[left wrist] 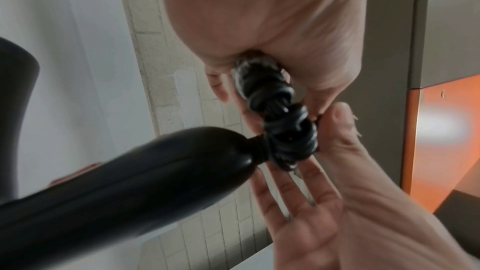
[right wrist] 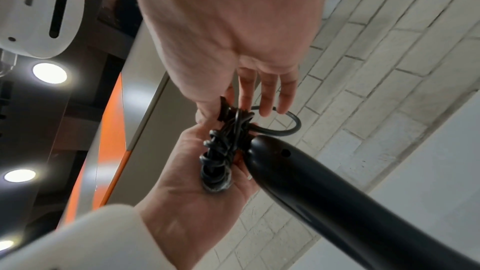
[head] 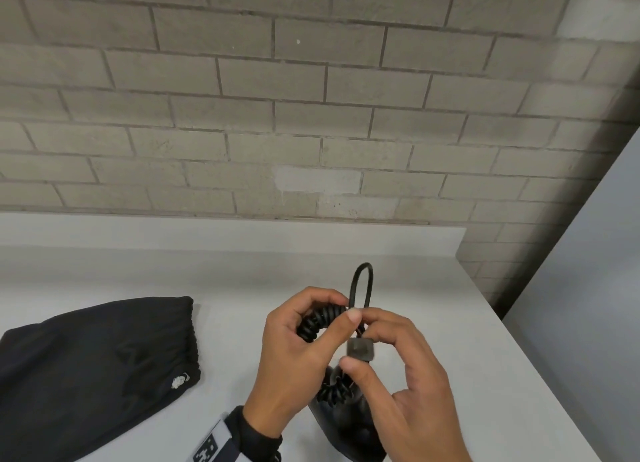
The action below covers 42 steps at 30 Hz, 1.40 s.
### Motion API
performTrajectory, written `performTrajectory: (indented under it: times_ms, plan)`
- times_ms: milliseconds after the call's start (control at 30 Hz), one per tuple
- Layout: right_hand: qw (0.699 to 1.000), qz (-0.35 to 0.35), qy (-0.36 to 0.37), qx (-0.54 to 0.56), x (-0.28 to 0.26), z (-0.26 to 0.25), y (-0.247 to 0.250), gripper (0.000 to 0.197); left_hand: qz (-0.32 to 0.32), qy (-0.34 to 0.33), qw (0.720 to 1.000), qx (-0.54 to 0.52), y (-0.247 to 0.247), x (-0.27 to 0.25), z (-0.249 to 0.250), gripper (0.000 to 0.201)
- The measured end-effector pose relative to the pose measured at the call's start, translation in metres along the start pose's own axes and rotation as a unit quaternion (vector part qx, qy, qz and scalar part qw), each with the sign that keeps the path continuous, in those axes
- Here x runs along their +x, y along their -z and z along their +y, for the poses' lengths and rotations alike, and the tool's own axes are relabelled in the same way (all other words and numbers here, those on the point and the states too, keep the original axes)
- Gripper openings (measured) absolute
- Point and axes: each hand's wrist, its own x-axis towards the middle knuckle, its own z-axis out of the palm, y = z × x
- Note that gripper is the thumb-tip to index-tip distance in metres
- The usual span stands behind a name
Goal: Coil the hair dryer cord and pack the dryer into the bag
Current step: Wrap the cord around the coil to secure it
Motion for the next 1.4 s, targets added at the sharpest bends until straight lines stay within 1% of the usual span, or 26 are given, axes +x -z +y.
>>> performTrajectory:
  times_ms: [100, 167, 200, 267, 333, 433, 500, 567, 600, 700, 833, 967, 1067, 1167, 1233, 1333, 1400]
  plan:
    - [0.994, 0.053, -0.020, 0.098, 0.004, -0.006, 0.009, 0.022, 0.013, 0.009, 1.000, -0.001, 0.004, 0.004, -0.005, 0.013]
    - [0.975, 0.074, -0.043, 0.206, 0.010, -0.015, 0.017, 0.030, 0.016, 0.002, 1.000, 0.020, 0.007, 0.005, -0.008, 0.014]
    - [0.962, 0.073, -0.059, 0.256, 0.015, -0.020, 0.022, 0.037, 0.011, -0.003, 0.999, 0.036, 0.007, 0.006, -0.009, 0.014]
    - [0.942, 0.065, -0.086, 0.318, 0.024, -0.030, 0.034, 0.041, -0.001, -0.012, 0.998, 0.065, 0.008, 0.006, -0.012, 0.014]
    - [0.927, 0.072, -0.109, 0.352, 0.036, -0.038, 0.047, 0.037, -0.014, -0.016, 0.996, 0.088, 0.010, 0.007, -0.014, 0.014]
    - [0.904, 0.089, -0.144, 0.393, 0.052, -0.038, 0.061, 0.024, -0.048, -0.038, 0.991, 0.120, 0.010, 0.005, -0.013, 0.011]
    - [0.898, 0.084, -0.153, 0.403, 0.063, -0.038, 0.065, 0.022, -0.064, -0.057, 0.987, 0.136, 0.008, 0.003, -0.009, 0.015]
    - [0.904, 0.069, -0.148, 0.394, 0.073, -0.040, 0.067, 0.024, -0.079, -0.070, 0.982, 0.157, 0.007, 0.002, -0.007, 0.028]
    - [0.908, 0.062, -0.146, 0.388, 0.077, -0.042, 0.067, 0.026, -0.084, -0.076, 0.979, 0.168, 0.007, 0.002, -0.006, 0.032]
    - [0.910, 0.054, -0.145, 0.384, 0.090, -0.044, 0.069, 0.028, -0.092, -0.088, 0.973, 0.194, 0.011, 0.004, -0.009, 0.028]
    - [0.905, 0.065, -0.146, 0.394, 0.106, -0.039, 0.077, 0.027, -0.089, -0.104, 0.969, 0.207, 0.016, 0.004, -0.012, 0.020]
    - [0.897, 0.087, -0.168, 0.401, 0.116, -0.029, 0.083, 0.027, -0.088, -0.122, 0.967, 0.207, 0.017, 0.003, -0.012, 0.021]
    - [0.891, 0.099, -0.180, 0.404, 0.120, -0.021, 0.085, 0.027, -0.108, -0.128, 0.966, 0.198, 0.019, 0.003, -0.011, 0.032]
    - [0.888, 0.112, -0.185, 0.407, 0.123, -0.016, 0.086, 0.027, -0.125, -0.118, 0.964, 0.201, 0.021, 0.004, -0.011, 0.040]
    - [0.884, 0.128, -0.187, 0.408, 0.125, -0.012, 0.090, 0.027, -0.119, -0.117, 0.963, 0.212, 0.022, 0.005, -0.012, 0.036]
    - [0.876, 0.151, -0.203, 0.412, 0.128, -0.003, 0.091, 0.026, -0.111, -0.136, 0.954, 0.242, 0.021, 0.006, -0.013, 0.025]
    - [0.868, 0.177, -0.218, 0.410, 0.125, 0.009, 0.088, 0.023, -0.104, -0.151, 0.950, 0.253, 0.019, 0.007, -0.012, 0.024]
